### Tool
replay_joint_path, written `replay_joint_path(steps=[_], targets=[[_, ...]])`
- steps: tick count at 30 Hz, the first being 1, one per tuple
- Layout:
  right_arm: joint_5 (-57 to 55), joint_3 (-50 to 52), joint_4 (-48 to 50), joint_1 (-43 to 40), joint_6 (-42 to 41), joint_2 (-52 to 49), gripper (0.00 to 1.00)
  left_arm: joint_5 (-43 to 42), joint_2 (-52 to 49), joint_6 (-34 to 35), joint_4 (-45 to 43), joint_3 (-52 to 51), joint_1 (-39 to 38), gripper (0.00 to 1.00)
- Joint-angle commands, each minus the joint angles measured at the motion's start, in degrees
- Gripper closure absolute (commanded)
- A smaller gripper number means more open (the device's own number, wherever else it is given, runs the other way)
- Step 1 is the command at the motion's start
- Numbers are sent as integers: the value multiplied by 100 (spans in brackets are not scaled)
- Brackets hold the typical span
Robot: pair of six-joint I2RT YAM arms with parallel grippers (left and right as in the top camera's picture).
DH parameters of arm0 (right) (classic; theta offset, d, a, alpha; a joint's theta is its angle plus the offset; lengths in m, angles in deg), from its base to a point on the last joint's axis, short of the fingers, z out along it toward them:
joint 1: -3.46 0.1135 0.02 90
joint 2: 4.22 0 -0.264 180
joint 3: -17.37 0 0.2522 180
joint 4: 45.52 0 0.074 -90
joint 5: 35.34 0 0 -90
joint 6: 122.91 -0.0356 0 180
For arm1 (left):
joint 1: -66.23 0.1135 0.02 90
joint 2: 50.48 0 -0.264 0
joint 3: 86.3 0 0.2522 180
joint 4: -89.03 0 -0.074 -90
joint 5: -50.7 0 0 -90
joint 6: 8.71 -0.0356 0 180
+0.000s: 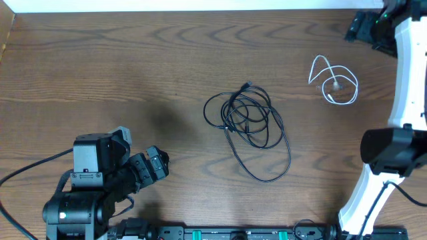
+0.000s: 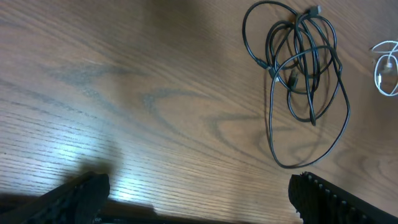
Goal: Untangle cables
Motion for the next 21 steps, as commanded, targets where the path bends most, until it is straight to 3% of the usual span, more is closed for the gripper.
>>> replay_joint_path(steps=[1, 6, 10, 14, 21], targets=[[457, -20, -149, 24, -9, -105, 1, 42, 0, -98, -4, 13, 22, 2], [2138, -20, -424, 31, 415, -105, 1, 42, 0, -98, -4, 13, 22, 2], [3687, 4, -789, 267, 1561, -107, 1, 42, 0, -98, -4, 13, 22, 2], [3510, 114, -1043, 863, 2063, -107, 1, 39, 0, -96, -4, 13, 22, 2], [2203, 1093, -662, 1969, 2085, -107, 1, 42, 0, -98, -4, 13, 22, 2]])
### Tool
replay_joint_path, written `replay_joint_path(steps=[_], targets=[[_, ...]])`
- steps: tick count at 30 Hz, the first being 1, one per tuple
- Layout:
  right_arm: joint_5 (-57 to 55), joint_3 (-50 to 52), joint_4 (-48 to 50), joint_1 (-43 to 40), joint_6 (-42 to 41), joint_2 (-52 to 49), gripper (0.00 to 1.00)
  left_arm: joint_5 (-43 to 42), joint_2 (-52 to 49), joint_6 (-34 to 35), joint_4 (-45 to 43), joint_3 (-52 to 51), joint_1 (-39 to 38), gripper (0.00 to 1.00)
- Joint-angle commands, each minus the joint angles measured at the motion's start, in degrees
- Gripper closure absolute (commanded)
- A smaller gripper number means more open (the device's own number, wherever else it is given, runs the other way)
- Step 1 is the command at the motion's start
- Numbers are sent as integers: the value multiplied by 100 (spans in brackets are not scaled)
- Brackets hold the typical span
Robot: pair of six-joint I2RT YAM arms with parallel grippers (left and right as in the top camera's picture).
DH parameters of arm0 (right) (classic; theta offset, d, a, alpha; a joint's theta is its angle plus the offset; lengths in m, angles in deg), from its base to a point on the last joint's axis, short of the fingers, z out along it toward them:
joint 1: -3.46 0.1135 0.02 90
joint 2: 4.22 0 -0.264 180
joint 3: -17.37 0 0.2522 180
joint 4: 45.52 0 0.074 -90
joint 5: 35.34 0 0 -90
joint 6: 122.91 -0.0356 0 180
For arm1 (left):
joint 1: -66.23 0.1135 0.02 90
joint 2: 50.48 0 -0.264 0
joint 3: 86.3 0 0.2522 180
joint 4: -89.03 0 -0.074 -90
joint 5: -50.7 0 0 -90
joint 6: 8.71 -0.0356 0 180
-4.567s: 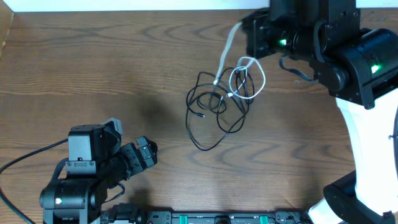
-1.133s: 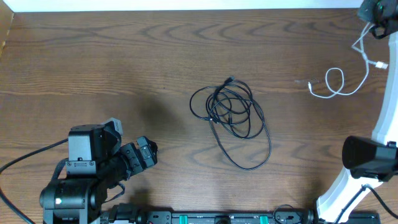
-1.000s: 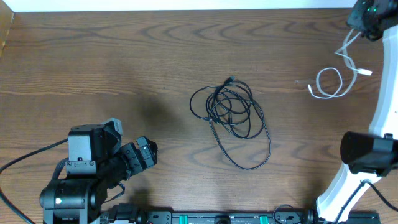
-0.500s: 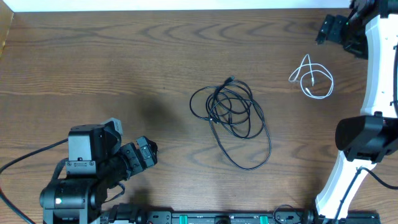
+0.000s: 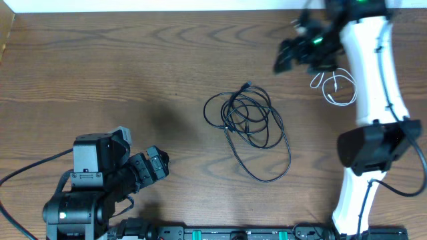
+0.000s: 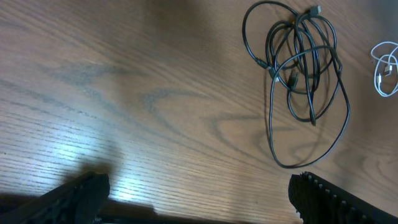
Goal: Untangle cables
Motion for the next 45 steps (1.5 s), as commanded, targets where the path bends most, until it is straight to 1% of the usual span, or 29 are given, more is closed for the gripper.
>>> replay_joint_path(steps=[1, 5, 7, 10, 14, 18, 20, 22, 25, 27, 29, 30, 31, 32, 38, 41, 42, 45], targets=[[-667, 682, 273, 527, 225, -7, 1, 42, -2, -98, -7, 13, 22, 2], [-640, 1410, 774, 920, 140, -7, 1, 42, -2, -98, -7, 13, 22, 2], [-667, 1744, 1078, 1086, 269, -7, 1, 42, -2, -98, -7, 13, 22, 2], [-728, 2081, 1502, 1191, 520, -7, 1, 42, -2, -98, -7, 13, 22, 2], [-855, 2575, 2227, 1235, 599, -7, 1, 42, -2, -98, -7, 13, 22, 2], [-852, 3117, 2544, 1235, 1204, -7, 1, 42, -2, -98, -7, 15, 22, 2], [-850, 3318, 2605, 1235, 1346, -7, 2, 42, -2, -98, -7, 13, 22, 2], [-850, 3449, 2658, 1235, 1440, -7, 9, 39, -2, -98, -7, 13, 22, 2], [-855, 3528, 2734, 1235, 1451, -7, 32, 42, -2, -98, -7, 13, 22, 2], [-852, 3521, 2822, 1235, 1419, -7, 41, 42, -2, -98, -7, 13, 22, 2], [-857, 3475, 2911, 1235, 1200, -4, 48, 39, -2, -98, -7, 13, 22, 2], [-857, 3432, 2938, 1235, 1075, -4, 57, 42, -2, -98, -7, 13, 22, 2], [-857, 3285, 2935, 1235, 859, 7, 84, 42, -2, -98, -7, 13, 22, 2], [-855, 3185, 2911, 1235, 769, 15, 99, 42, -2, -98, -7, 13, 22, 2], [-855, 2297, 2291, 1294, 693, 122, 99, 42, -2, -96, -7, 13, 22, 2], [-855, 1641, 1840, 1344, 452, 254, 99, 42, -2, -98, -7, 13, 22, 2], [-855, 1158, 1585, 1379, 229, 439, 99, 42, -2, -98, -7, 13, 22, 2], [-855, 715, 1447, 1447, 4, 730, 99, 42, -2, -98, -7, 13, 22, 2]])
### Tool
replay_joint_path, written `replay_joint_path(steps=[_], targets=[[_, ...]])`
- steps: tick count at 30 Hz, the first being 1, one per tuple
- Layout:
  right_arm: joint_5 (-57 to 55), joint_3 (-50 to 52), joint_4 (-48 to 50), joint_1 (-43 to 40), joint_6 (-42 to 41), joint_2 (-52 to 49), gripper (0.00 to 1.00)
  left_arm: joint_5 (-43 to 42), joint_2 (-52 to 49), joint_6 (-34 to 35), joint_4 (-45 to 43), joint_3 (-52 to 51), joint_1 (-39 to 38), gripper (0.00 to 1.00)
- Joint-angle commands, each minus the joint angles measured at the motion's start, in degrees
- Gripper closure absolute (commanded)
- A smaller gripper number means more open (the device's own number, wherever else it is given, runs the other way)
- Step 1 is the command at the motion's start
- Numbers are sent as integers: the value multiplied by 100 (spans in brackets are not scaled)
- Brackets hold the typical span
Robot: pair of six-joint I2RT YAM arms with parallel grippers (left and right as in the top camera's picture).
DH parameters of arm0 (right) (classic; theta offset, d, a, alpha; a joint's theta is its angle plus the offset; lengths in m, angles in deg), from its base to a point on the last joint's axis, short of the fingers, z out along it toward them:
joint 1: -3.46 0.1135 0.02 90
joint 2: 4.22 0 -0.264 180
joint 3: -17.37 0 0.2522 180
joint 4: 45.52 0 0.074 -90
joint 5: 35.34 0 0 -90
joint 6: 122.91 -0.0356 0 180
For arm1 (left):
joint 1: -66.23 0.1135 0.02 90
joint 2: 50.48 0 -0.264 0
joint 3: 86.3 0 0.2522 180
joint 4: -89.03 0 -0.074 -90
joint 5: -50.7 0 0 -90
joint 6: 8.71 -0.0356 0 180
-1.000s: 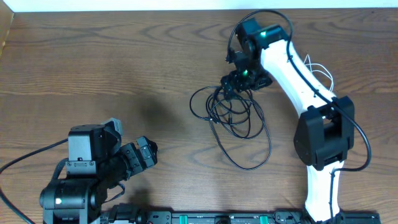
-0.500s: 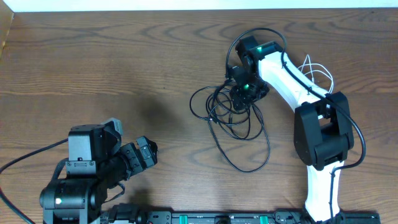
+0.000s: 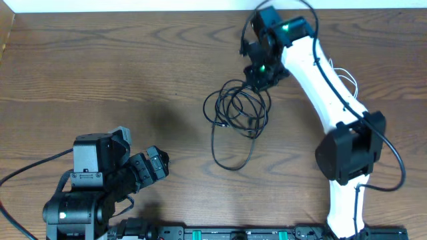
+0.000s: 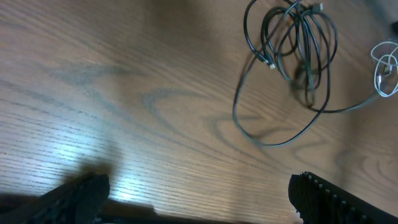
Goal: Untangle cables
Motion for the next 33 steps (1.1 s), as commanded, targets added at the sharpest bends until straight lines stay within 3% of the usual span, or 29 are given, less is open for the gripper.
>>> replay_joint_path(steps=[1, 6, 13, 15, 16, 17, 19, 21, 24, 28, 33], targets=[[-2, -691, -87, 120, -619, 726, 99, 42, 0, -98, -7, 13, 22, 2], [116, -758, 94, 168, -1412, 1252, 99, 42, 0, -98, -7, 13, 22, 2], [149, -664, -28, 190, -1436, 1370, 98, 42, 0, -98, -7, 13, 22, 2], [146, -535, -52, 190, -1412, 1353, 83, 42, 0, -98, -7, 13, 22, 2], [146, -393, -37, 190, -1414, 1344, 60, 42, 0, -98, -7, 13, 22, 2], [146, -267, -15, 190, -1412, 1344, 42, 42, 0, -96, -7, 13, 22, 2], [146, 59, 46, 190, -1412, 1344, 24, 42, 0, -98, -7, 13, 22, 2], [146, 369, 96, 190, -1414, 1344, 12, 42, 0, -98, -7, 13, 22, 2], [146, 863, 229, 190, -1233, 1344, 1, 42, 0, -96, -7, 13, 22, 2], [-168, 1550, 422, 188, -1110, 1344, 1, 42, 0, -96, -7, 13, 22, 2], [-1224, 2404, 697, 96, -2085, 1344, 1, 42, 0, -98, -7, 13, 22, 2]])
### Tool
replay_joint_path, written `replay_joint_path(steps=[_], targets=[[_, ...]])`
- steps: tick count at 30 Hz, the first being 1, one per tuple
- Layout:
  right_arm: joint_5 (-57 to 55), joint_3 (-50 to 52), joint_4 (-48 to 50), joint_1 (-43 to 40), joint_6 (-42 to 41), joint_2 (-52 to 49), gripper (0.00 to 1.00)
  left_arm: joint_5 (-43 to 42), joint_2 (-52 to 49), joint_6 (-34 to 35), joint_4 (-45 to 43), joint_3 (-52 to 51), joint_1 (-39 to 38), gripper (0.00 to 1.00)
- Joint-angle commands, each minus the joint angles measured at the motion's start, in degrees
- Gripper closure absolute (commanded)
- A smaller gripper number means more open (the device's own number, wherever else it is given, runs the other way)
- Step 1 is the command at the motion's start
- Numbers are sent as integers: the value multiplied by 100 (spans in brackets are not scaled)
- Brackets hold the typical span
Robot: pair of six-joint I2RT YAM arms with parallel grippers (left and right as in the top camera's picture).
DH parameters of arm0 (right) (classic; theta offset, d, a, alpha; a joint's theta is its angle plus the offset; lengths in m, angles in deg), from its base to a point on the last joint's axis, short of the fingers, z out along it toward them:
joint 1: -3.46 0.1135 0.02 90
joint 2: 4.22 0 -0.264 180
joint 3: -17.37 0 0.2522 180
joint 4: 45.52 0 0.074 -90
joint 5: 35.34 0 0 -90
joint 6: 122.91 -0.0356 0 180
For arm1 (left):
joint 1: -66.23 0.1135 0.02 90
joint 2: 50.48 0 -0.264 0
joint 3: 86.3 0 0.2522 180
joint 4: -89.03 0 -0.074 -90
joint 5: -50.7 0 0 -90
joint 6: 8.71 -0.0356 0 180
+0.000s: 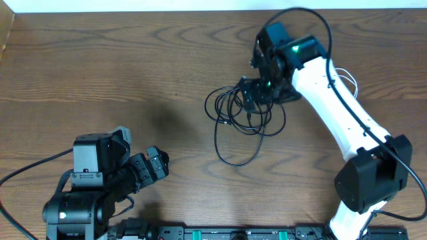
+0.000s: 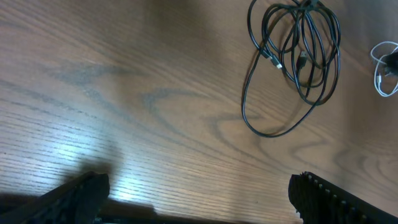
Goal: Untangle cables
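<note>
A tangled black cable (image 1: 241, 115) lies mid-table, one long loop trailing toward the front; the left wrist view shows it as the black cable (image 2: 297, 59) at upper right. My right gripper (image 1: 253, 95) sits on the top of the tangle, its fingers apparently shut on the bunched strands, with the white forearm running back to the right. A small white cable (image 2: 378, 79) lies at the far right, mostly hidden under that forearm in the overhead view. My left gripper (image 1: 157, 167) rests open at the front left, far from both cables.
The table's wooden surface (image 1: 100, 73) stretches bare to the left. My left arm's base (image 1: 83, 193) occupies the front left corner. A rail with green fittings (image 1: 233, 233) runs along the front edge.
My right gripper moved from the tangle's far edge a little toward the front, onto the bundle's top. The black cable shifted with it and its trailing loop swung slightly right. The left arm stayed still.
My right gripper began at the far right corner, beyond the white cable. It then stood over the table near the white cable. Later it was at the black tangle's far end, whose loop had swung left. Now it sits on the bundle.
</note>
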Motion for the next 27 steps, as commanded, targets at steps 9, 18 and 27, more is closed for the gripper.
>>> replay_joint_path(steps=[9, 18, 27], targets=[[531, 1779, 1550, -168, -920, -24, 12, 39, 0, -98, -2, 13, 22, 2], [210, 2881, 2708, -13, -1978, -24, 39, 39, 0, -98, -2, 13, 22, 2], [278, 2933, 2798, -20, -2048, 4, 99, 37, 0, -98, 0, 13, 22, 2]])
